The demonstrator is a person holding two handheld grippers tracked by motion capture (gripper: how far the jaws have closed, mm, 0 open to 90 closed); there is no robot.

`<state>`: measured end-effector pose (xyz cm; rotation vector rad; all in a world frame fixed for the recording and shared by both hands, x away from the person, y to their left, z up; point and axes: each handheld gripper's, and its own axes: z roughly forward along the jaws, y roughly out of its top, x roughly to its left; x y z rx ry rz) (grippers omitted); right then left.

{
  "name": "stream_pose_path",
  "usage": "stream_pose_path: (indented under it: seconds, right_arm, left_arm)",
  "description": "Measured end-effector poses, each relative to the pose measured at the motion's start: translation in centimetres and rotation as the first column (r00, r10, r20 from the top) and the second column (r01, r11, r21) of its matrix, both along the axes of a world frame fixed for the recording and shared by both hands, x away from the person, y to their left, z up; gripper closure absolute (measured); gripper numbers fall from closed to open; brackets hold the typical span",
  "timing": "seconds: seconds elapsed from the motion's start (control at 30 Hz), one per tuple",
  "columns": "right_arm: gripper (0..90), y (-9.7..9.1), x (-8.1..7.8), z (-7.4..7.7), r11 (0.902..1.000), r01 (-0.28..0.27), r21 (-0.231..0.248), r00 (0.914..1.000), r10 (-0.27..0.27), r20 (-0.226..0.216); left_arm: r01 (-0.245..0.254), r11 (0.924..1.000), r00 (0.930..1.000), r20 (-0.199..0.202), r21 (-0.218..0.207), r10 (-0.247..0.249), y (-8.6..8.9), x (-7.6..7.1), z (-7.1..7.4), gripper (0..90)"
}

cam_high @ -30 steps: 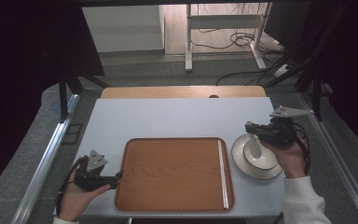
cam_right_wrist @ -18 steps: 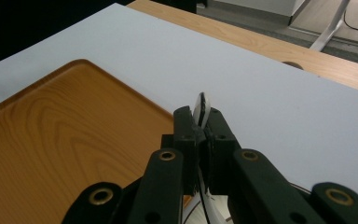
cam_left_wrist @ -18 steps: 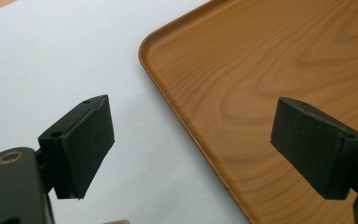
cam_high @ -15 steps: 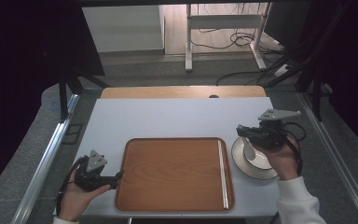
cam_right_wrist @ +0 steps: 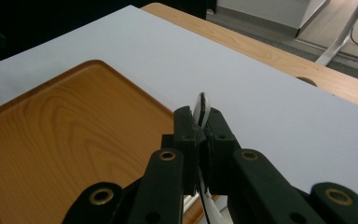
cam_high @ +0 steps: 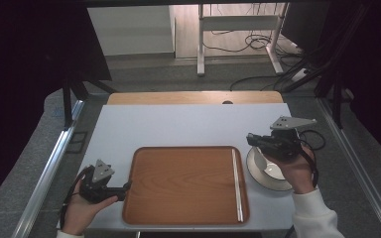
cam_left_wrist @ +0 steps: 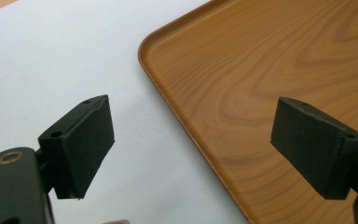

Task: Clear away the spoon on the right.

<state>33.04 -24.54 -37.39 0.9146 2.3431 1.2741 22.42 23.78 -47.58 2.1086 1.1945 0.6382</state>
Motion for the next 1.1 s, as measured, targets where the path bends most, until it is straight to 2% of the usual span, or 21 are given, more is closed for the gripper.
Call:
stream_pose_path:
  seconds: [0.2, 0.63, 1.1]
  right_arm:
    - [85.8, 1.3, -0.5, 0.0, 0.9992, -0.039, -0.012, 0.9992, 0.038, -0.005]
    - [85.8, 4.3, -0.8, -1.5, 0.9913, -0.111, -0.071, 0.9933, 0.109, -0.039]
    - [85.8, 7.4, -1.2, -3.3, 0.9730, -0.192, -0.128, 0.9789, 0.181, -0.095]
  left_arm:
    - [0.001, 1.0000, 1.0000, -0.001, 0.001, -0.001, 0.0, 0.0, 0.0, 12.9]
    - [-0.003, 1.0000, 1.0000, 0.002, -0.003, 0.003, 0.0, 0.0, 0.0, 12.8]
    - [-0.002, 1.0000, 1.0000, 0.003, -0.001, 0.002, 0.0, 0.0, 0.0, 12.9]
